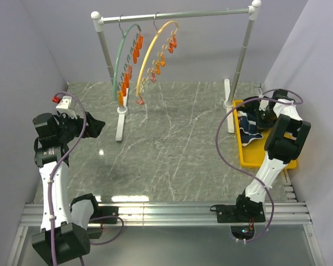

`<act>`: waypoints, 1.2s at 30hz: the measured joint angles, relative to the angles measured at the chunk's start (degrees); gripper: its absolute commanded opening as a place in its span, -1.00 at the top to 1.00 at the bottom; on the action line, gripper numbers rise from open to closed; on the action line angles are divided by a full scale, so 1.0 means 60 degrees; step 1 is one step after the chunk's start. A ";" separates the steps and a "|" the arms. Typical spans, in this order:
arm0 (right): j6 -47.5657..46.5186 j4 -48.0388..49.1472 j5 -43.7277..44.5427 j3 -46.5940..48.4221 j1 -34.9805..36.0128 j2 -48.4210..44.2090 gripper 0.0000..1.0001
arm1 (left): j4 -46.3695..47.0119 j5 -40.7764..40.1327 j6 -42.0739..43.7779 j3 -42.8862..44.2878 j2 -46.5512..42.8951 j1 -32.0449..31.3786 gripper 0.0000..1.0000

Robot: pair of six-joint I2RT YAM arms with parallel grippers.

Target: Clip the underwear to the hanger

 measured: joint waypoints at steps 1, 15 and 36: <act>-0.0062 0.0004 -0.0102 0.0000 -0.0047 -0.0066 1.00 | -0.0029 0.0004 0.0000 0.0044 -0.0029 0.0000 -0.99; -0.0525 -0.0892 -0.1774 0.0543 -0.0430 -0.3887 1.00 | -0.0295 0.0302 -0.0153 0.0616 -0.0776 -0.0018 -0.99; -0.0339 -0.2718 -0.6459 0.1217 0.3577 -0.7632 1.00 | -0.0117 0.0976 -0.0943 0.0794 -0.1319 -0.0018 -0.99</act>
